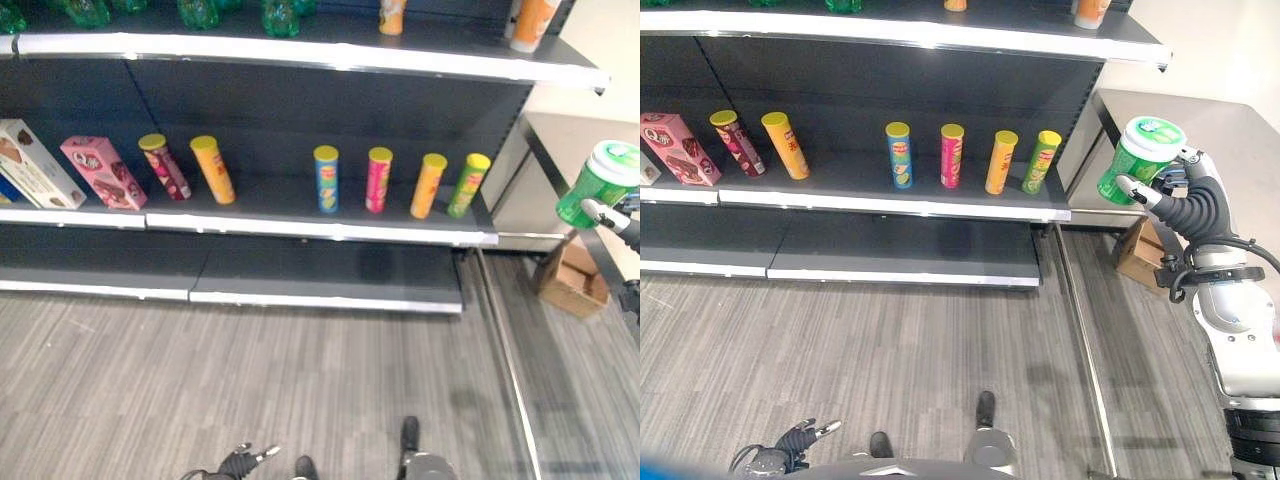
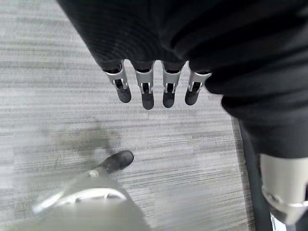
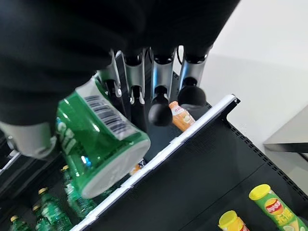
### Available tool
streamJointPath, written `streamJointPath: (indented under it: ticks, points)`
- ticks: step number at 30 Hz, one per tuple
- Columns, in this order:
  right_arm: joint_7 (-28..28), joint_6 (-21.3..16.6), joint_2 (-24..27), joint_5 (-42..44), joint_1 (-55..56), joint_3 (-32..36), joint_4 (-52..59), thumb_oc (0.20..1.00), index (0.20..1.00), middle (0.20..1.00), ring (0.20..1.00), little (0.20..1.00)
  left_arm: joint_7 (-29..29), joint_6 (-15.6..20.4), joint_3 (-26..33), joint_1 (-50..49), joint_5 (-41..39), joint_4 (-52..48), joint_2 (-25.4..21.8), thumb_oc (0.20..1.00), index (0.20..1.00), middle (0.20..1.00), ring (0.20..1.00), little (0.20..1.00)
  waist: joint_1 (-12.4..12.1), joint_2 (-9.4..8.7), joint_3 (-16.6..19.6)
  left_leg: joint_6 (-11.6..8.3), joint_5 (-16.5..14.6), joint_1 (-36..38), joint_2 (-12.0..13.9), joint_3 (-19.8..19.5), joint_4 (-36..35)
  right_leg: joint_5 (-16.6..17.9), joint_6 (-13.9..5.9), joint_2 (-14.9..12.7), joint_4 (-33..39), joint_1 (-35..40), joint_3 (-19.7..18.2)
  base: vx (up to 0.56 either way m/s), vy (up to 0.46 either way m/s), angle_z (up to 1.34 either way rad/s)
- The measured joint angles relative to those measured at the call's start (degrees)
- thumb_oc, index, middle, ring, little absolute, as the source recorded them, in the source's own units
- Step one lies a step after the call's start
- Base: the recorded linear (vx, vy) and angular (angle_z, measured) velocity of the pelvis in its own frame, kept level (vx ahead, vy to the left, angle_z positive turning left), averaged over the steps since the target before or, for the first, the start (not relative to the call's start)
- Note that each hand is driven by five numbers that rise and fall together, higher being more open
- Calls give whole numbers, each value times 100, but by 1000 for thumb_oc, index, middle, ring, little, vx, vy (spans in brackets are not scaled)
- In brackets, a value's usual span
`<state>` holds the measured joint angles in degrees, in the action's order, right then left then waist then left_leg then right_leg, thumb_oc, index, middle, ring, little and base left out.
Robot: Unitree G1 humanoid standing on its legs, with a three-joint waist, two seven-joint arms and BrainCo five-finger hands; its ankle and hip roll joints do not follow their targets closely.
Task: Put the goods on the table back onto the shelves and tidy them up.
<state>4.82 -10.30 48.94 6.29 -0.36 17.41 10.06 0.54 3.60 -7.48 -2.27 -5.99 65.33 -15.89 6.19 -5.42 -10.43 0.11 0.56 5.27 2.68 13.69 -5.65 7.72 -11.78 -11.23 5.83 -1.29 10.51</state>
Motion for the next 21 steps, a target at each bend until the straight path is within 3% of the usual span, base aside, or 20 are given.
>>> streamJointPath:
  ticks: [5,11,13,17,18,21]
  points:
    - [167,0,384,5,-331,36,-38,200,200,200,200,200,35,6,12,-78,8,-43,222,1000,1000,1000,1000,1000,-2,221,-59,-313,12,120,194,-30,1,-9,147,213,-29,202,265,134,-45,16]
    - [427,-42,624,22,-1291,-147,-344,200,200,200,200,200,27,11,112,-66,1,-37,184,1000,1000,1000,1000,1000,-31,126,-140,-399,-12,226,147,-210,30,-53,135,74,-26,475,594,135,-101,24]
    - [476,-38,920,-17,-2112,-780,-619,200,200,200,200,200,-4,-3,76,-50,0,65,180,1000,1000,1000,1000,1000,-108,128,-139,-400,-13,226,78,-315,29,-75,112,-8,-21,547,685,137,-127,33]
    - [475,-31,1143,-230,-2635,-1336,-885,200,200,200,200,200,-18,-42,-22,-28,0,59,166,1000,1000,1000,1000,1000,-350,137,-127,-398,-11,217,57,-464,31,-125,124,-36,-25,648,860,158,-153,26]
    - [474,19,1130,-320,-3409,-2123,-1401,200,200,200,200,200,-21,-58,-134,-143,-12,68,168,1000,1000,1000,1000,1000,-338,179,-61,-395,-9,217,56,-511,32,-146,133,-40,-24,680,922,157,-154,19]
    - [477,134,1159,-405,-4278,-2891,-2169,200,200,200,200,200,-17,-51,-163,-143,-50,53,163,1000,1000,1000,1000,1000,-545,303,3,-422,15,197,106,-600,33,-196,213,15,-25,716,1006,145,-177,18]
